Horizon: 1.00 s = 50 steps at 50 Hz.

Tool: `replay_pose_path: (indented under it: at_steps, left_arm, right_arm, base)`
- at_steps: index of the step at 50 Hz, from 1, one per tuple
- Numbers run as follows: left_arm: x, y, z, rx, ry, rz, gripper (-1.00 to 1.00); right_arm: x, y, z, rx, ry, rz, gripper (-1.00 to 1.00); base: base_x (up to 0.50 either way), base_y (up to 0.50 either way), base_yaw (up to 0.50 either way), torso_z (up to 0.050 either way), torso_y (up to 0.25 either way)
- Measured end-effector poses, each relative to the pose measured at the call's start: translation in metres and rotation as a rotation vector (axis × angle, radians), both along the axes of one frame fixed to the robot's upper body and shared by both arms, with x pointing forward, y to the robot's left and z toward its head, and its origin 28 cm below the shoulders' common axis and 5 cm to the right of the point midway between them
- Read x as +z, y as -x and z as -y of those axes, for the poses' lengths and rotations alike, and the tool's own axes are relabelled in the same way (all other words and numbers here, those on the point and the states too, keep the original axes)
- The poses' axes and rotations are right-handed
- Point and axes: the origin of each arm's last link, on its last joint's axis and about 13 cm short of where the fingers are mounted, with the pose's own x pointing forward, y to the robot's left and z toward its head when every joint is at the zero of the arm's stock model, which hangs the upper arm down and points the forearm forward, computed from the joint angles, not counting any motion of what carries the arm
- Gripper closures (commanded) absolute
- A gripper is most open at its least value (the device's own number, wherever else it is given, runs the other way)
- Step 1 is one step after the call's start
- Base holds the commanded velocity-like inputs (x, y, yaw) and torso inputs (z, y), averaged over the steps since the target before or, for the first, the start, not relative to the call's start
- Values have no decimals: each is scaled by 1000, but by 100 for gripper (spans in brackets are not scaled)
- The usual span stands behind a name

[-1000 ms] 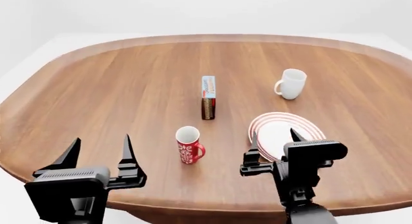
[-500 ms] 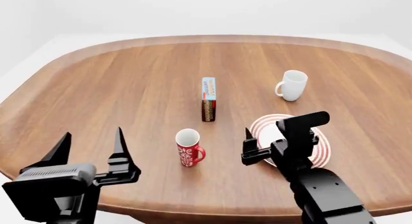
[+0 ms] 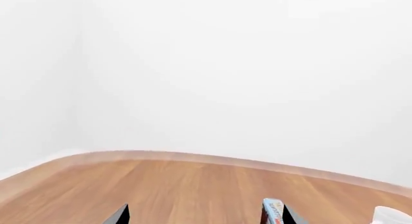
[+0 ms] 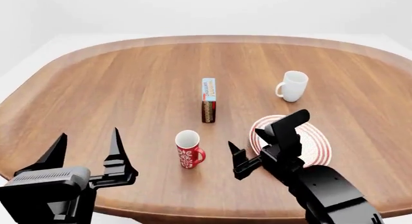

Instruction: Pick up the red mug and put it on the plate

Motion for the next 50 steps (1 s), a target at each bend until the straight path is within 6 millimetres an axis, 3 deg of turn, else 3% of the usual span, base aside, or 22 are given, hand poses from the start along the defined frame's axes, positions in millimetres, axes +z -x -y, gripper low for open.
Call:
replay_pose_path:
  at_steps: [6,22,31,50]
  left_arm:
    - [1,0,-1,3,3,2,-100]
    - [4,-1,-2,8,9,7,-100]
    - [6,-1,-3,10,12,9,-100]
    - [7,1,-3,2,18,15,-100]
  right_arm:
    - [-3,-1,0,0,12,-2,-100]
    - [-4,-7,1,-52,-3,18,-100]
    - [-5,-8,3,-75,-2,32,-100]
    - [-22,-13,-4,-7,117,-71,-100]
  base:
    - [355,0,0,0,0]
    - [8,0,0,0,0]
    - [475,0,0,0,0]
    - [0,0,0,0,0]
